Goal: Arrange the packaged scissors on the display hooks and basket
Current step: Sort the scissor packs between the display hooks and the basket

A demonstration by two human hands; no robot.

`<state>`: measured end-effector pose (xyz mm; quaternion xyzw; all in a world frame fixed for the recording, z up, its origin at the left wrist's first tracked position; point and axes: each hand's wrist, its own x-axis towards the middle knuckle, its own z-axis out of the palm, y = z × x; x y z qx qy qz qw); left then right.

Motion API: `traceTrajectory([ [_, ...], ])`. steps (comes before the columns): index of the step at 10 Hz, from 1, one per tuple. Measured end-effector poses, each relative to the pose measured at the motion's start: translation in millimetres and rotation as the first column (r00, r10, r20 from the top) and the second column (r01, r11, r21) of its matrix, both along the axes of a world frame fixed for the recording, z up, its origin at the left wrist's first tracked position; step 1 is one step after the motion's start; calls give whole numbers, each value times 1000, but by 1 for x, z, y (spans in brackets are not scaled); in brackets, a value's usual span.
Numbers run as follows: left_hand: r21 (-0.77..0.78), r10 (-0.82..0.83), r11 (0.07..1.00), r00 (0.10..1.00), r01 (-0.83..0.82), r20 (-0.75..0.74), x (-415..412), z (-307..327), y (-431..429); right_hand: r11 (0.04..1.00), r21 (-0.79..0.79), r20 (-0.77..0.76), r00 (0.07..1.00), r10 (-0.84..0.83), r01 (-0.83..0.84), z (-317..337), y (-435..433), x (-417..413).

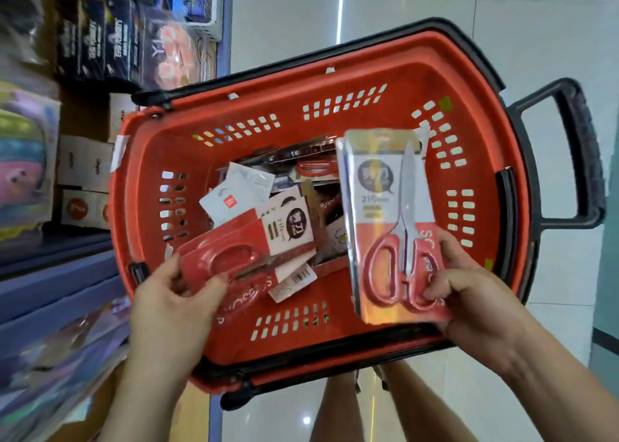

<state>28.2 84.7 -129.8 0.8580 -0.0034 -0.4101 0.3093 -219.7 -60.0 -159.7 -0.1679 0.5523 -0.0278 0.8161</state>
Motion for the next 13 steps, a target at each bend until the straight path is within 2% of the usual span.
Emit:
traceTrajectory([
  [1,-103,135,983,980,-151,-146,-5,30,15,995,-94,36,999,-30,33,11,-4,6],
  [2,-359,280,850,908,-385,-311,-14,60,24,989,-143,64,998,-21,30,26,-5,17],
  [3,-287,422,794,826,-535,-373,-33,61,12,989,-145,126,991,40,-21,39,-2,31],
  [4,-311,190,861,823,-402,-536,-52,56,-9,983,-163,185,976,118,-88,50,-1,48],
  [5,-316,18,932,891,-180,-454,-61,57,-25,983,-162,166,980,111,-84,60,0,60],
  [6,-358,-94,932,912,-61,-399,-62,68,-39,970,-194,159,971,178,-146,67,-3,64],
  [7,-337,-142,941,931,22,-335,-59,75,-42,950,-256,45,979,198,-181,75,-10,72],
  [8,-323,-119,946,937,7,-330,-51,85,-43,923,-317,32,970,242,-220,95,-12,75],
  [9,-287,-64,956,920,-54,-386,-41,93,-45,896,-388,21,970,242,-215,113,-12,74],
  [11,-251,164,938,942,-241,-292,-37,100,-50,852,-462,-28,964,263,-246,136,-5,76],
  [12,-273,220,910,921,-313,-322,-29,109,-48,859,-461,-57,973,222,-223,149,-6,76],
  [13,-280,172,909,891,-307,-419,-30,125,-46,832,-505,-115,974,197,-228,164,-4,75],
])
